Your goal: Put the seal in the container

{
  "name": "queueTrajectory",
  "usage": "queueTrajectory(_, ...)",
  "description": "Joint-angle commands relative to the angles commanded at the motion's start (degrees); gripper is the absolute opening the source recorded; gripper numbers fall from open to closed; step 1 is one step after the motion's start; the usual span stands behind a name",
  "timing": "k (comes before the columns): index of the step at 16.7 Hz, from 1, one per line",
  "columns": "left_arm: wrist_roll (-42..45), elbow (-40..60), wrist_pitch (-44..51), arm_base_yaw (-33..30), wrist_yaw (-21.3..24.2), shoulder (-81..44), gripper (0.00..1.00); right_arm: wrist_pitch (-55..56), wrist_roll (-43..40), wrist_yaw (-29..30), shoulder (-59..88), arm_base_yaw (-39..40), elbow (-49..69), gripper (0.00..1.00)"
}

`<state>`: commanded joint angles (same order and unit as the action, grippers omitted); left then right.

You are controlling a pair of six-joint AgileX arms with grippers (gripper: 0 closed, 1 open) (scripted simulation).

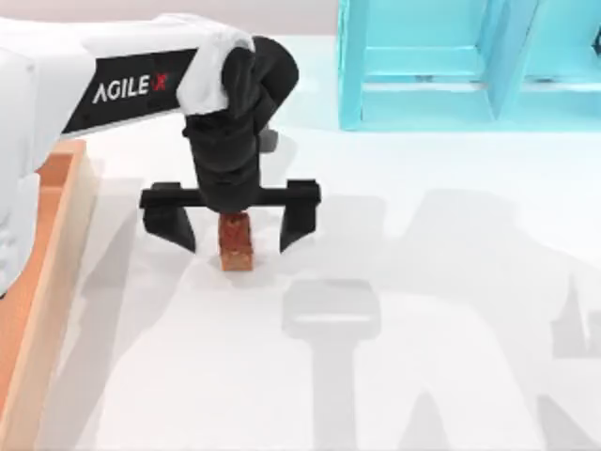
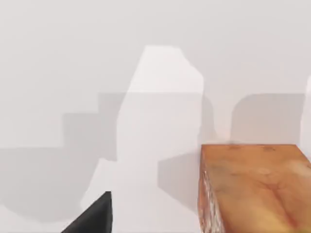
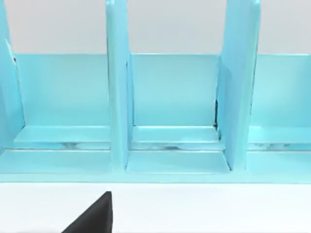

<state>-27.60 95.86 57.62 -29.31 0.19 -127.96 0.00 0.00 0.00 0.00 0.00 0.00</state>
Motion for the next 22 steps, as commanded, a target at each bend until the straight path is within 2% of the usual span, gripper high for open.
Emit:
queueTrajectory(5,0.0,-1.5,-1.6,0.0,0.0,-0.4,1.0,0.0,0.0,0.0,0.0,0.0,0.0,1.0)
queueTrajectory(18,0.0,-1.5,-1.6,0.0,0.0,-0.4,0.02,0.0,0.0,0.0,0.0,0.0,0.0,1.0)
queueTrajectory(22,0.0,-1.5,-1.6,0.0,0.0,-0.4,0.0,0.0,0.0,0.0,0.0,0.0,0.0,1.0)
